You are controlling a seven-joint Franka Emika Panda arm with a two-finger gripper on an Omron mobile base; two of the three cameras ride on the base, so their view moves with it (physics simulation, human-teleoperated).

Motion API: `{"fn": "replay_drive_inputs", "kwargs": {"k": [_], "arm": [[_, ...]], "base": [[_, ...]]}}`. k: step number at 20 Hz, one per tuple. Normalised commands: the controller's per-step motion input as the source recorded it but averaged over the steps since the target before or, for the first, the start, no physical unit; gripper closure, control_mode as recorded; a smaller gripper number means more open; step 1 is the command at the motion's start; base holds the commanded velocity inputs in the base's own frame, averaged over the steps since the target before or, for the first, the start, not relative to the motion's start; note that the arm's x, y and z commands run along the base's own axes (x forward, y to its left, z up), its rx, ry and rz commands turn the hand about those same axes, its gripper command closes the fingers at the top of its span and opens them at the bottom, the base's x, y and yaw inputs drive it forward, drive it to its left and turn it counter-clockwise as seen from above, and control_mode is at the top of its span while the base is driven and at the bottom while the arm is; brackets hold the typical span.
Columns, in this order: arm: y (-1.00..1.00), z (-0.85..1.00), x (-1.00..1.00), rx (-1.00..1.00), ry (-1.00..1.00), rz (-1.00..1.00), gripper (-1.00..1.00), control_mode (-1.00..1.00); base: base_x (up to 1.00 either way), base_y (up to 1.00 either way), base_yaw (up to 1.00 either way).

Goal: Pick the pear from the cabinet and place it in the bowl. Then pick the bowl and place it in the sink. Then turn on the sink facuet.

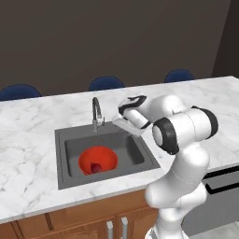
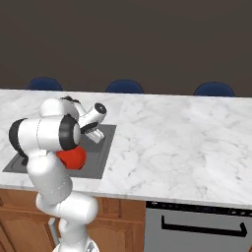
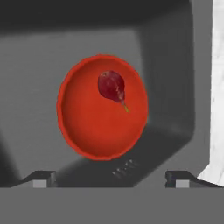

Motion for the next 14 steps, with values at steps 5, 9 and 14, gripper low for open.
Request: {"fn": "replay_drive_inputs", "kwargs": {"k": [5,9,14], "arm": [[0.15,0.30,-0.48,0.15,0.21,-0.03,-1.00,-1.00],[0.02,0.44,-0.03,0.13,0.12,-0.18,-1.00,-1.00],[0.00,0.83,-0.02,0.37,0.08,-0.38,-1.00,-1.00]], "base": [[0.00,0.00,0.00],[0.00,0.00,0.00],[0.00,0.00,0.00]]}}
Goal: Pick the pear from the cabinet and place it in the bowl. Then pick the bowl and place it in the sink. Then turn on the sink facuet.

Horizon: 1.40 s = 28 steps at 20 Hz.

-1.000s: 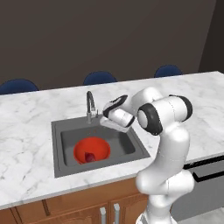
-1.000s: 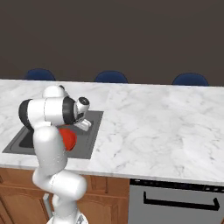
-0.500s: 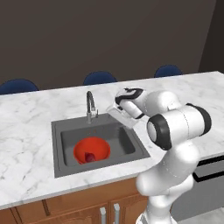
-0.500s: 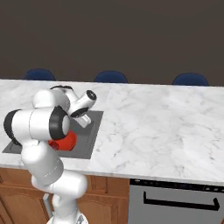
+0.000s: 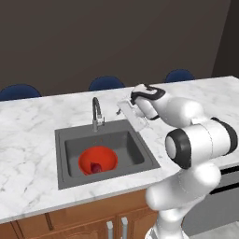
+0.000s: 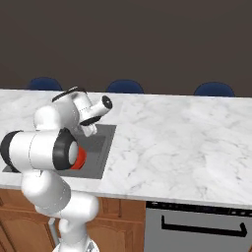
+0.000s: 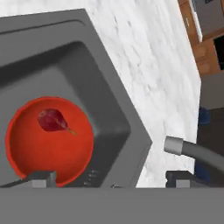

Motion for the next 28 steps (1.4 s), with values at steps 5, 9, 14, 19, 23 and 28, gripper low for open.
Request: {"fn": "replay_drive_inputs", "kwargs": {"k": [5,9,14,19,23,28], "arm": [[0.16,-0.08,0.45,0.35,0.23,-0.39,-1.00,-1.00],[0.10,-0.44,0.17,0.46,0.22,-0.24,-1.00,-1.00],[-0.02,-0.02,-0.01,0.54,0.21,-0.20,-1.00,-1.00],[0.00,-0.10,0.14,0.50,0.24,-0.14,-1.00,-1.00],[0.00,-0.36,0.45,0.33,0.19,-0.13,-1.00,-1.00],[0.00,-0.21,0.47,0.20,0.13,-0.13,-1.00,-1.00]], "base": [[0.00,0.00,0.00],[0.00,0.00,0.00],[0.00,0.00,0.00],[0.00,0.00,0.00],[0.00,0.00,0.00],[0.00,0.00,0.00]]}}
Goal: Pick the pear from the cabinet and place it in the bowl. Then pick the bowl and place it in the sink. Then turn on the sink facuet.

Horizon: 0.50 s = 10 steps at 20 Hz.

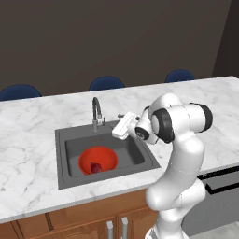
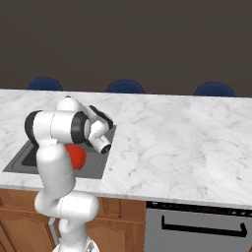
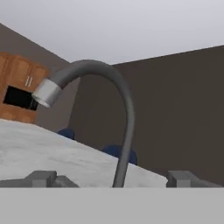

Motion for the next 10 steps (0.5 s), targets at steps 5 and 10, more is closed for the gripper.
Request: {"fn": "replay_drive_inputs", "kwargs": {"k": [5,10], "arm": [[0.15,-0.04,0.60,0.07,0.13,-0.05,-1.00,-1.00],[0.13,-0.22,0.64,0.01,0.13,0.00,-1.00,-1.00]], "base": [[0.00,0.00,0.00],[0.00,0.00,0.00]]}}
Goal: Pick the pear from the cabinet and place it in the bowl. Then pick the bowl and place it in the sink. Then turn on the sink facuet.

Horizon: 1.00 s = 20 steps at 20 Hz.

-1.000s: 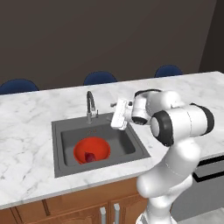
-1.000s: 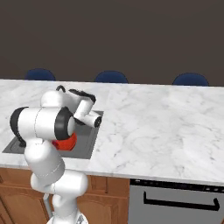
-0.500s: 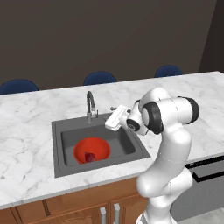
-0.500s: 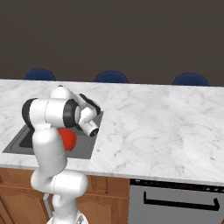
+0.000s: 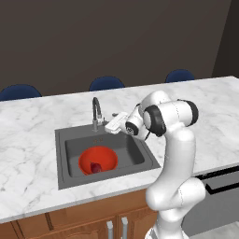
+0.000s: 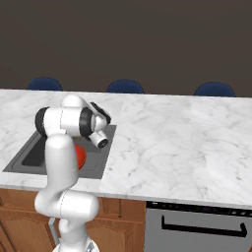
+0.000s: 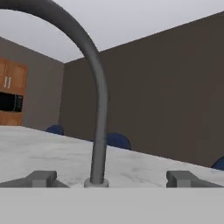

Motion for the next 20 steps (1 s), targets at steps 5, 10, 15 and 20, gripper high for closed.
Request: {"fn": "replay_drive_inputs", "kwargs": {"k": [5,10,15,20], "arm": [[0.00,-0.45,0.69,0.00,0.11,0.00,-1.00,-1.00],[0.08,-0.37,0.68,0.00,0.03,0.00,-1.00,-1.00],[0.28,-0.29,0.55,0.00,0.00,-0.01,-1.00,-1.00],[0.27,-0.41,0.47,0.00,0.03,-0.01,-1.00,-1.00]], "base": [[0.00,0.00,0.00],[0.00,0.00,0.00],[0.00,0.00,0.00],[0.00,0.00,0.00]]}}
